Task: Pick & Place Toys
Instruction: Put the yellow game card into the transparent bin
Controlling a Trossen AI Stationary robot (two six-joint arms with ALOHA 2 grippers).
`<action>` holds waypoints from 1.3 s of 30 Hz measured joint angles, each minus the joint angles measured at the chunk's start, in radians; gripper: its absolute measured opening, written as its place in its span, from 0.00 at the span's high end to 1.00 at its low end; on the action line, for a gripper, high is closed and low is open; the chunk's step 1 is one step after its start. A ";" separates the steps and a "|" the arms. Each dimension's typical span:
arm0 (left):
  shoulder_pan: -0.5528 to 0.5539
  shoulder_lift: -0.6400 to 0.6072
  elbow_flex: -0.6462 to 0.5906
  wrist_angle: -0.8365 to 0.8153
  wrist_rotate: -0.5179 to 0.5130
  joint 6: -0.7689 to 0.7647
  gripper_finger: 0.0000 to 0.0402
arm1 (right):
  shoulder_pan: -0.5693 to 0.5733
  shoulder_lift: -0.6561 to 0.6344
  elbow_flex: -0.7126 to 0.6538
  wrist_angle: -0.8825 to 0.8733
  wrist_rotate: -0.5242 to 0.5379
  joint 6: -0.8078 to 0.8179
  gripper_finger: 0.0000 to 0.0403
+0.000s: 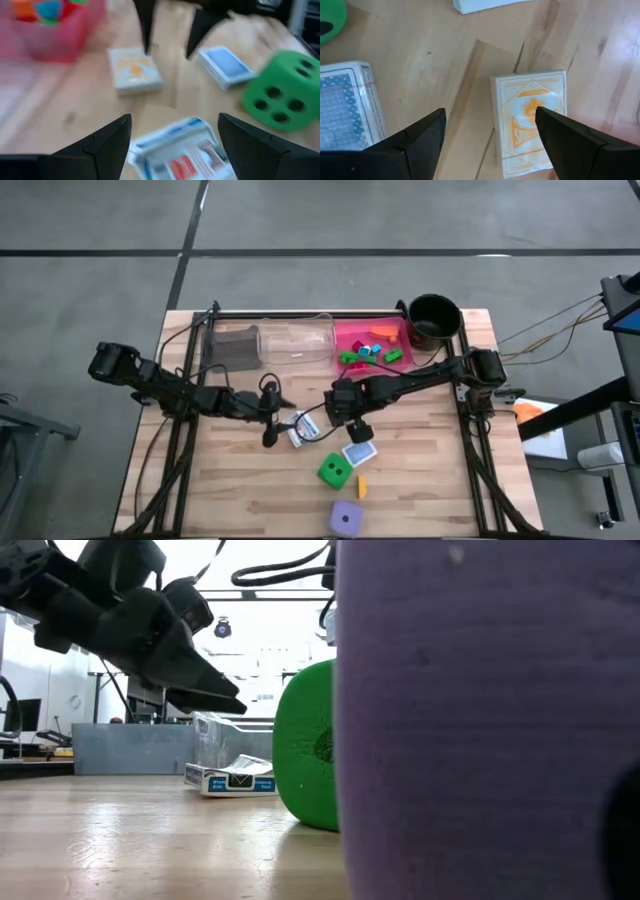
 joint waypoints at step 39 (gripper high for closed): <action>-0.002 0.000 0.000 -0.049 0.007 -0.305 0.25 | -0.081 0.000 0.086 0.236 -0.202 0.276 0.24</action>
